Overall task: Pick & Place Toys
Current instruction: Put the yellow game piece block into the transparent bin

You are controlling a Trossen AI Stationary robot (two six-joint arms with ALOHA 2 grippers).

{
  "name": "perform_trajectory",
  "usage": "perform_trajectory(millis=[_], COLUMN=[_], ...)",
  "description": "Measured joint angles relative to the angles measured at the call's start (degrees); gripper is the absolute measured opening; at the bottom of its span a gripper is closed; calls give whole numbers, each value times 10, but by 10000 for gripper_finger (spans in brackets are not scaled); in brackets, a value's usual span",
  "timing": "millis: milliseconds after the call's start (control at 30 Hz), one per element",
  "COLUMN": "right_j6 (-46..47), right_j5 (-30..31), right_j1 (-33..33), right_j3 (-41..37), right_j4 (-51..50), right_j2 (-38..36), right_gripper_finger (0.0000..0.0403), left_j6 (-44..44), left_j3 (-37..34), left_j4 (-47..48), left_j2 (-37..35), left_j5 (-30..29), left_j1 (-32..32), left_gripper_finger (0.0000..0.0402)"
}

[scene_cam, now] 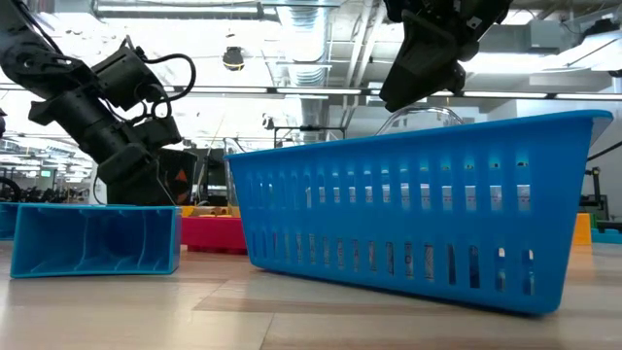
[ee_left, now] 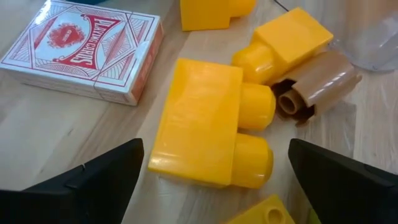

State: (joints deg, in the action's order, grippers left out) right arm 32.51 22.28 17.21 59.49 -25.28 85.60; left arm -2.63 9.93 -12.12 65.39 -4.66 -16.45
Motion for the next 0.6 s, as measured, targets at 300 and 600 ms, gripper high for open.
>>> perform_trajectory(millis=[300,600], right_j6=[0,-1], right_j5=[0,0], right_j1=[0,0], right_j3=[0,0], right_j4=[0,0], right_j2=[0,0], right_gripper_finger=[136,136], left_j6=[0,3], left_j3=[0,0], left_j4=[0,0], left_j2=[0,0], left_j5=[-23,-22], left_j1=[0,0], left_gripper_finger=[354,291])
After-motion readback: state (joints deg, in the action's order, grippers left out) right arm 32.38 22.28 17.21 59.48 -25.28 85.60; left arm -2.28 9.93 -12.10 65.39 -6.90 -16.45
